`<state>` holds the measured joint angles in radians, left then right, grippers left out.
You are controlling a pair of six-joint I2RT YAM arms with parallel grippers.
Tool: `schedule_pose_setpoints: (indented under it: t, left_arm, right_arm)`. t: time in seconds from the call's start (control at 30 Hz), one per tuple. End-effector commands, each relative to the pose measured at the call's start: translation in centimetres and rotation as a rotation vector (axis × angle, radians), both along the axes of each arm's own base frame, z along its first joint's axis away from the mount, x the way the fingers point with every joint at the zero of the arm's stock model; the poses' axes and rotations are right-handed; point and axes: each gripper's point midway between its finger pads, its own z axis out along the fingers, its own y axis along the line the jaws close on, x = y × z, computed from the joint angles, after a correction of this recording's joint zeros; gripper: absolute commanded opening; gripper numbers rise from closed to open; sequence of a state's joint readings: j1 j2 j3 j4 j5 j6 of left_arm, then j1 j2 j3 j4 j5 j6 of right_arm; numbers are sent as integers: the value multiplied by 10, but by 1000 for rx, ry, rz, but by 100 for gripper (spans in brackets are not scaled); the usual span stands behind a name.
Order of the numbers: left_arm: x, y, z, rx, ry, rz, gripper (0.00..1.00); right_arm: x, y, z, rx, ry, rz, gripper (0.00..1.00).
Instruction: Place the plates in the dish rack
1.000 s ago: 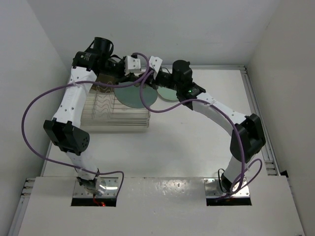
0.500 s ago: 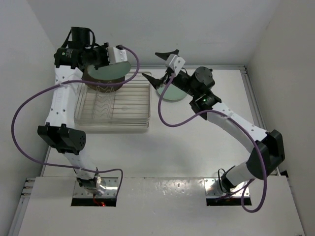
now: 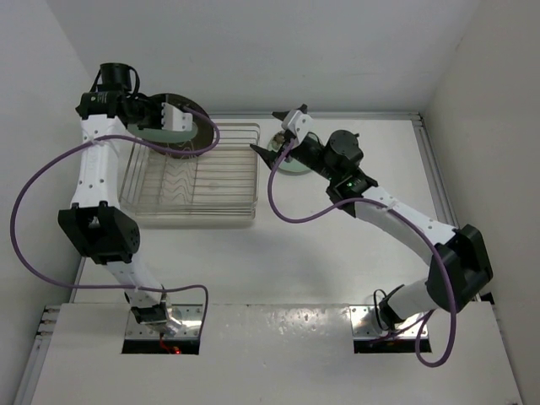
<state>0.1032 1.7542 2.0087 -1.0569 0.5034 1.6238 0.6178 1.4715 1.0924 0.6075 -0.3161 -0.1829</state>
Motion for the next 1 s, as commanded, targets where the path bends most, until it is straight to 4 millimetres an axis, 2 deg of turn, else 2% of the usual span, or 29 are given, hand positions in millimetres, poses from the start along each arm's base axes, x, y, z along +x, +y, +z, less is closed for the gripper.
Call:
schedule_pose_setpoints:
  t: [0.0,0.1,0.23,0.27,0.43,0.57,0.6,0.67,0.8,0.83,0.87,0.9,0.93,0.97]
  left_arm:
    - [17,-4,41,31,-206,-116,0]
    - [21,-11,32,3,-196,-153,0]
    - [24,-17,22,-2,-191,-195,0]
    - [25,-16,23,0,-200,-195,0]
    - [34,-15,4,-3,-164,-200,0]
    - [37,-14,-4,15,-155,-204,0]
    - [38,-15,-15,9,-142,-220,0]
    - [38,-17,-21,0,-133,-226,0]
    - [38,-18,-46,-31,-83,-218,0]
    - [41,-15,-49,-24,-86,-202,1]
    - [44,-13,-53,-30,-74,-183,10]
    - [46,-10,-53,-26,-74,-165,14]
    - [48,-10,-53,-32,-79,-158,18]
    - [49,-7,-53,-41,-75,-129,22]
  right_arm:
    - [-11,-12,22,50,-30,-16,92]
    - [-13,-13,8,47,7,-18,92]
    - [-14,-13,5,57,28,-17,92]
    - [-15,-13,3,57,33,-16,92]
    - [-15,-14,0,52,51,-17,92]
    - [-15,-17,0,59,59,-24,92]
    - [-16,-16,-1,58,63,-22,92]
    - [-17,-16,-3,61,70,-21,92]
    - [-14,-17,-9,63,118,-40,95]
    - [-7,-20,-18,55,160,-81,96]
    - [-3,-24,-19,54,179,-103,96]
    - [4,-28,-10,71,184,-142,97]
    - [15,-39,-27,89,292,-203,99]
    - [22,-46,-22,121,311,-251,99]
